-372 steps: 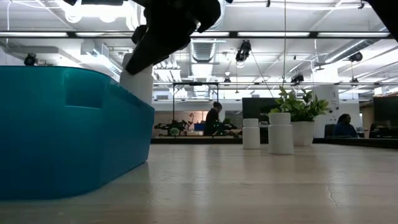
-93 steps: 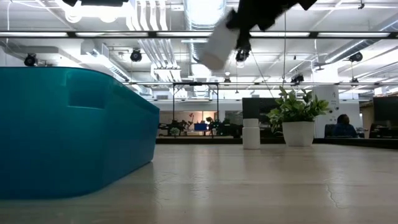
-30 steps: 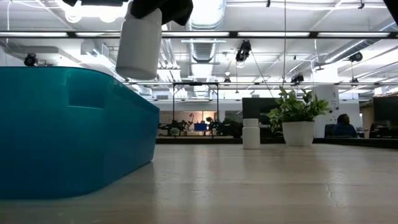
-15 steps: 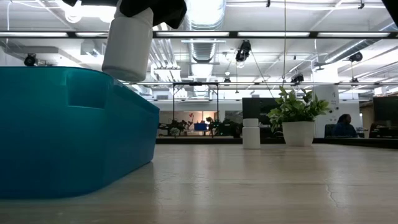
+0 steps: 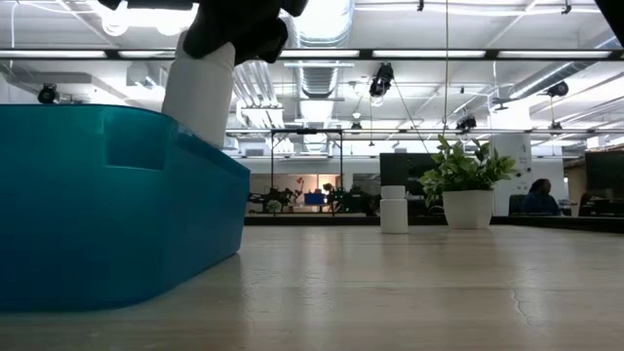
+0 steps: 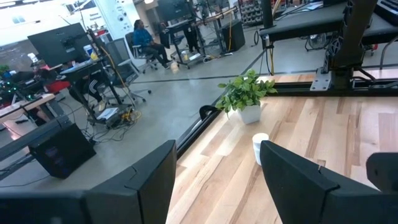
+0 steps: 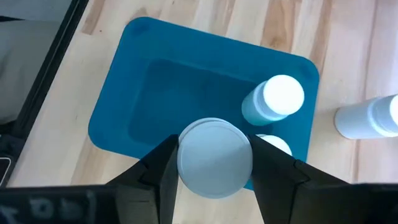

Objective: Pick and place pill bottles into a basket
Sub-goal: Put the white pill bottle into the blue bin

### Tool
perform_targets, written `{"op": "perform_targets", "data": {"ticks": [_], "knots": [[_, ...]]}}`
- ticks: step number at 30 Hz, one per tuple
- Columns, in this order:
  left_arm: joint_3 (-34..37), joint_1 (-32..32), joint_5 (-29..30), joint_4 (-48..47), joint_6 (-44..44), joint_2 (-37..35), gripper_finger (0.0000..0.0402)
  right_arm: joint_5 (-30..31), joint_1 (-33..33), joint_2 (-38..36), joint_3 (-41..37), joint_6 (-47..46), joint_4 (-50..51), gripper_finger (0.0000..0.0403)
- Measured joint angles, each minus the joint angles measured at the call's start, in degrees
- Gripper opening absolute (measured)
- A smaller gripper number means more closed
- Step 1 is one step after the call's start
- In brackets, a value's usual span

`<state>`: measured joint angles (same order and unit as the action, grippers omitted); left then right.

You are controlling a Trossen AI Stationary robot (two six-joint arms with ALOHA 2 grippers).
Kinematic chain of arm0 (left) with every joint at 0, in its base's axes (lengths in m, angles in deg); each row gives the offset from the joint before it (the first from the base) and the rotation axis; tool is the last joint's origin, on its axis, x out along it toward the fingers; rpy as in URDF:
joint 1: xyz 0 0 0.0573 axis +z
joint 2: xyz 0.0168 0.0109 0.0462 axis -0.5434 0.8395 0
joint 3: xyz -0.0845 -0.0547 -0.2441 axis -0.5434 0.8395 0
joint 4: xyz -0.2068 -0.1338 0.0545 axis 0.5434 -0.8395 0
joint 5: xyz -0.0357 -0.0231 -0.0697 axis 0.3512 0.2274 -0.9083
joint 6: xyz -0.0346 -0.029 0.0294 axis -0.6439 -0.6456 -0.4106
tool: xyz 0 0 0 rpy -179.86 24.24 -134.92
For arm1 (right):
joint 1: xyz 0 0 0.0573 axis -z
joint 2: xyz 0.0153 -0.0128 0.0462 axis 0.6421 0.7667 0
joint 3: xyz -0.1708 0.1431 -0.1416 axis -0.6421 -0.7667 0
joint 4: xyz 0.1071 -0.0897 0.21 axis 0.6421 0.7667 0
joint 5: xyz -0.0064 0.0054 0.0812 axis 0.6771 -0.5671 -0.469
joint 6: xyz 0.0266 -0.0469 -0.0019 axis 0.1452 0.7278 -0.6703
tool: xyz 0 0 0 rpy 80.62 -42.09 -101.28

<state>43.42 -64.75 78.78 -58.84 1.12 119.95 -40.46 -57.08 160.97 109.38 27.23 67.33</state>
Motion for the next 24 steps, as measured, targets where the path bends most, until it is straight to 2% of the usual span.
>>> {"op": "perform_targets", "data": {"ticks": [24], "knots": [[0.0,0.0,0.0,0.0,0.0,0.0,0.0215,-0.2,0.6,0.0,-7.2,1.1,-7.8,0.0149]]}}
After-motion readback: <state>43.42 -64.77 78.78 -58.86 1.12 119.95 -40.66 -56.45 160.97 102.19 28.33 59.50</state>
